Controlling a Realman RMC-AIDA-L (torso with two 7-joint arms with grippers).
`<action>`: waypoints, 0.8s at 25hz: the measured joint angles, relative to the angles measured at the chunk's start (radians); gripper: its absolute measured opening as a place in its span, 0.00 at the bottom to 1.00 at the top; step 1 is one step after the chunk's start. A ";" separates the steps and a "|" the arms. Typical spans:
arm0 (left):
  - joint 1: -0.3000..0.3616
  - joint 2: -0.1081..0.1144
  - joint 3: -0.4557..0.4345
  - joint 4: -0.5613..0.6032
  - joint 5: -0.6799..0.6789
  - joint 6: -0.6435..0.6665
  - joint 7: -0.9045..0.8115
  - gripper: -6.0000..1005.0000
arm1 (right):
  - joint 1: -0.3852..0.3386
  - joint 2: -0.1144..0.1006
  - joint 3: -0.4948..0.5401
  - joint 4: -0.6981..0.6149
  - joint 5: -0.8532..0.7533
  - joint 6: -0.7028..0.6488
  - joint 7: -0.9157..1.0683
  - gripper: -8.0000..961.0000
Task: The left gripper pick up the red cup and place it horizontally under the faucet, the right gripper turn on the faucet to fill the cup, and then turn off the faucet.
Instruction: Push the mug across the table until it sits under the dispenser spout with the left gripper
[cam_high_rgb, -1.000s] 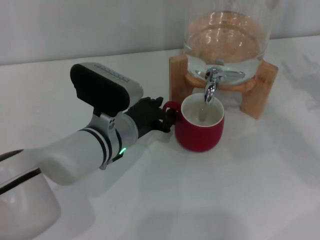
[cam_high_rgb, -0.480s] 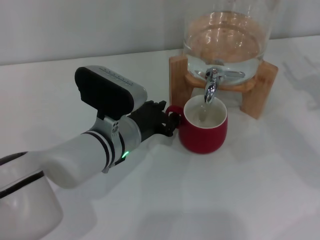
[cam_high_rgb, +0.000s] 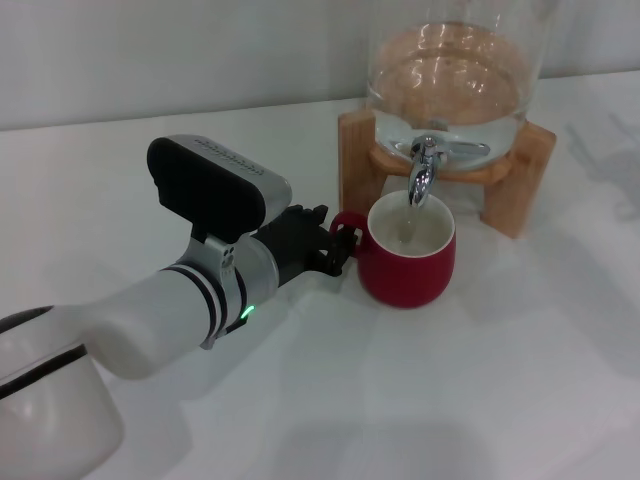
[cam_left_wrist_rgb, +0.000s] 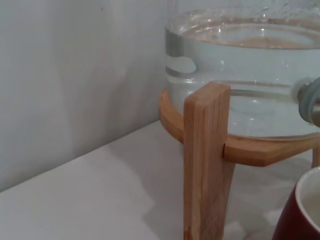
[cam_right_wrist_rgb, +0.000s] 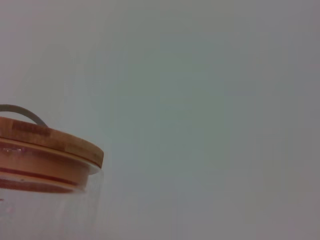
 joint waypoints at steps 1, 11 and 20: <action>0.000 0.000 0.001 0.000 0.000 0.000 0.000 0.43 | 0.000 0.000 0.000 0.000 0.000 0.000 0.000 0.70; 0.003 0.001 0.024 -0.011 0.000 0.000 0.000 0.44 | 0.000 0.001 0.000 -0.001 0.000 0.000 0.000 0.70; 0.037 0.003 0.030 -0.054 0.005 0.026 0.007 0.45 | -0.001 0.001 0.000 -0.001 0.000 -0.002 0.000 0.70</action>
